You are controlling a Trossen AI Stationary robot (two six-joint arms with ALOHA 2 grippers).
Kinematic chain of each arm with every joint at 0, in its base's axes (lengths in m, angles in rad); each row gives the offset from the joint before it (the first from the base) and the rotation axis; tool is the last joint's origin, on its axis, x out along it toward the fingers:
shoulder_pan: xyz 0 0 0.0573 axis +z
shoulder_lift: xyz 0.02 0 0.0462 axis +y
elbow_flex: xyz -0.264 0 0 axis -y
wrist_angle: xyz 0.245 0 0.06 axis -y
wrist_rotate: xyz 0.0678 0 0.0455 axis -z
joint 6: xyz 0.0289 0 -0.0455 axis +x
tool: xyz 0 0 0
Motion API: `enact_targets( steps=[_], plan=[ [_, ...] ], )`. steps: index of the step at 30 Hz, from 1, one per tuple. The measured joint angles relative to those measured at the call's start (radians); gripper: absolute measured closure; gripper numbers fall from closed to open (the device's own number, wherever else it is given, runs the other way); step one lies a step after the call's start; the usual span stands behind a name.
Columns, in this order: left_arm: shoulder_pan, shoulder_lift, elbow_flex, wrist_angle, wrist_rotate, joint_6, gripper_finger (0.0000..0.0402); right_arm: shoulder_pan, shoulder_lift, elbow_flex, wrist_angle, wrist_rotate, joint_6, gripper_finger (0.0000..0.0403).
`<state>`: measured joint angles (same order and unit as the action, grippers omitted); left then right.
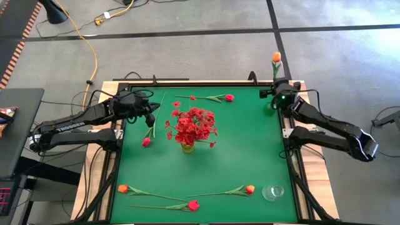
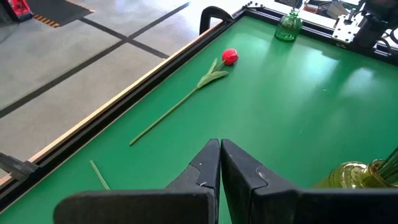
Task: Sort flowers into vase by color
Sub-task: Put the top orange flower into the green vase
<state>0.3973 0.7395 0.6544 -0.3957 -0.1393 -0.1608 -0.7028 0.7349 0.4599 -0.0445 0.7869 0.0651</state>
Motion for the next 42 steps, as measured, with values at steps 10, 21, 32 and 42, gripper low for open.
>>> enact_targets(
  steps=[10, 21, 32, 42],
  plan=[
    [0.0, 0.0, 0.0, 0.0, -0.004, -0.001, 0.0401, -0.064, 0.006, 0.0, 0.03, -0.119, -0.048, 0.0384],
    [0.0, 0.0, 0.0, -0.009, -0.004, -0.006, 0.0401, 0.0, 0.006, 0.0, -0.118, -0.137, 0.042, 0.0384],
    [0.0, 0.0, 0.0, -0.007, -0.007, -0.006, 0.0401, -0.076, 0.009, 0.0, -0.058, -0.161, 0.046, 0.0384],
    [0.0, 0.0, 0.0, -0.006, -0.007, 0.006, 0.0401, -0.073, 0.076, -0.004, 0.058, -0.092, 0.077, 0.0384]
  ],
)
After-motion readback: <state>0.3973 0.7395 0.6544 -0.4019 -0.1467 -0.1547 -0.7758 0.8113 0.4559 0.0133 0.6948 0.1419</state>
